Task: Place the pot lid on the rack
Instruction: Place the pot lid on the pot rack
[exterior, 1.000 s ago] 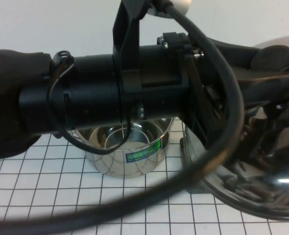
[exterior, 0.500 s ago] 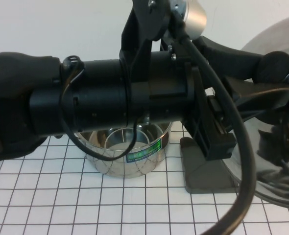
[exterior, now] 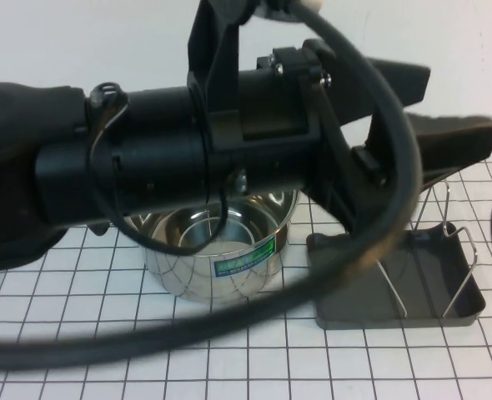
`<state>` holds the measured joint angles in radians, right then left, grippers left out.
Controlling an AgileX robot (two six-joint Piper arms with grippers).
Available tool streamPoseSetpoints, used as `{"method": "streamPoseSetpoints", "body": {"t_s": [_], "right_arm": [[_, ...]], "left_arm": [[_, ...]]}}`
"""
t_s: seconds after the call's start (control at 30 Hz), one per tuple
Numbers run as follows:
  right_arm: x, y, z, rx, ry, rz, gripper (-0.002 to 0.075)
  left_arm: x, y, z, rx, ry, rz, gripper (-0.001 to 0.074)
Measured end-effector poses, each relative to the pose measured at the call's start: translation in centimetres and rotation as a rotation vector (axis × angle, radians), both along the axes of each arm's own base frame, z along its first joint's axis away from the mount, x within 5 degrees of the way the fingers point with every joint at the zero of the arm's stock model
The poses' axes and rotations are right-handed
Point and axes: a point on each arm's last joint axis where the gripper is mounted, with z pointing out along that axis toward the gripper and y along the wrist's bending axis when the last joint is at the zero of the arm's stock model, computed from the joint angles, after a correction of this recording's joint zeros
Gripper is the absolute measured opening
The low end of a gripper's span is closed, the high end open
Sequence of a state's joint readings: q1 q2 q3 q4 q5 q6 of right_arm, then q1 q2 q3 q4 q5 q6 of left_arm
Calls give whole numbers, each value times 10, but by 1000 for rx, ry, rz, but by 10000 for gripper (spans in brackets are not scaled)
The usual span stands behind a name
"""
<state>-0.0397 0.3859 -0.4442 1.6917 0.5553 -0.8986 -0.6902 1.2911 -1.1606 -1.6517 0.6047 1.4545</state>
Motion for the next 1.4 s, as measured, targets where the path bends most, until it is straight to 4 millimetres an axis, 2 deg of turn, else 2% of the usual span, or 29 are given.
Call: {"method": "streamPoseSetpoints", "body": {"t_s": [0.1, 0.17, 0.27, 0.37, 0.6, 0.83, 1.07, 1.23, 1.4], "right_arm": [[2, -2, 0, -6, 2, -26, 25], [6, -2, -2, -9, 16, -29, 25], [18, -1, -7, -29, 61, -6, 24], [32, 5, -9, -83, 89, 67, 24], [75, 10, 7, -127, 127, 175, 24], [120, 12, 25, -126, 156, 202, 24], [152, 46, 29, -167, 177, 273, 24], [166, 71, 18, -243, 190, 280, 24], [185, 78, -5, -276, 265, 262, 24]], "left_arm": [[-2, 4, -2, 77, -33, 16, 428], [-5, 9, -3, 137, -56, 35, 316], [-13, 20, -1, 231, -84, 64, 107], [-20, 32, 0, 330, -102, 107, 32], [-36, 69, -2, 568, -90, 253, 4], [-57, 110, -37, 763, 43, 413, 3], [-87, 138, -66, 698, 82, 479, 0], [-107, 155, -85, 554, 69, 529, 0], [-121, 167, -110, 467, 71, 555, -1]]}}
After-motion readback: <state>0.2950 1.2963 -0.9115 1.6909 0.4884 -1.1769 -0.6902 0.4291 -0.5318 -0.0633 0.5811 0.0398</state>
